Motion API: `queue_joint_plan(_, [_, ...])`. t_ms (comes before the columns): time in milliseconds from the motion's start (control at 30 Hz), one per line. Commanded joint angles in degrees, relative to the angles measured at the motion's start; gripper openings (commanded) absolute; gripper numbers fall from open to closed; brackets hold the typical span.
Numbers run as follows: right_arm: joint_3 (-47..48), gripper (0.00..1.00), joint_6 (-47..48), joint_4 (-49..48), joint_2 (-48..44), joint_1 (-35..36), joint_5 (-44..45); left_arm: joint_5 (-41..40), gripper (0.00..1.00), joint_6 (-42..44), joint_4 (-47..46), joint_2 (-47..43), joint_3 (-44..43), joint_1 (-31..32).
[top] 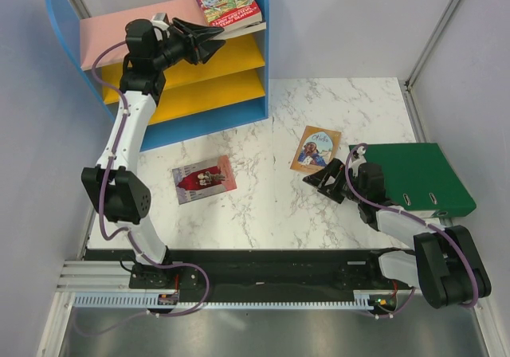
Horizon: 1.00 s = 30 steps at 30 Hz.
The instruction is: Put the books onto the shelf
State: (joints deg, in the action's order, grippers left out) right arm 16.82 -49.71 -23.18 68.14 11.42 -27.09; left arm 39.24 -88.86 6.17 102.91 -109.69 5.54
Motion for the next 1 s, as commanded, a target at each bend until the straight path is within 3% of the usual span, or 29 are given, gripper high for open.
queue_joint_plan(0, [0.3,0.98,0.1,-2.4,0.2,0.2,-0.4,2.5,0.42,1.7,-0.3,-4.9,0.8,-0.2])
queue_joint_plan(100, [0.4,0.98,0.3,-1.9,-0.2,0.2,-0.3,3.2,0.4,6.3,-0.1,-10.5,6.7,-0.1])
queue_joint_plan(300, [2.2,0.98,2.3,1.6,-1.7,0.1,0.2,0.8,0.42,22.6,5.0,-29.7,35.4,0.0])
queue_joint_plan(533, [6.2,0.98,5.0,8.0,-2.0,0.2,1.6,-9.5,0.55,38.4,16.7,-44.4,59.2,0.0])
queue_joint_plan(800, [16.5,0.98,10.8,19.8,-2.6,6.9,10.8,-22.1,0.76,44.0,22.1,-45.7,73.2,-0.1])
queue_joint_plan(967, [24.2,0.98,10.0,20.9,8.5,18.3,15.9,-25.7,0.83,43.3,22.2,-42.6,75.8,-0.3])
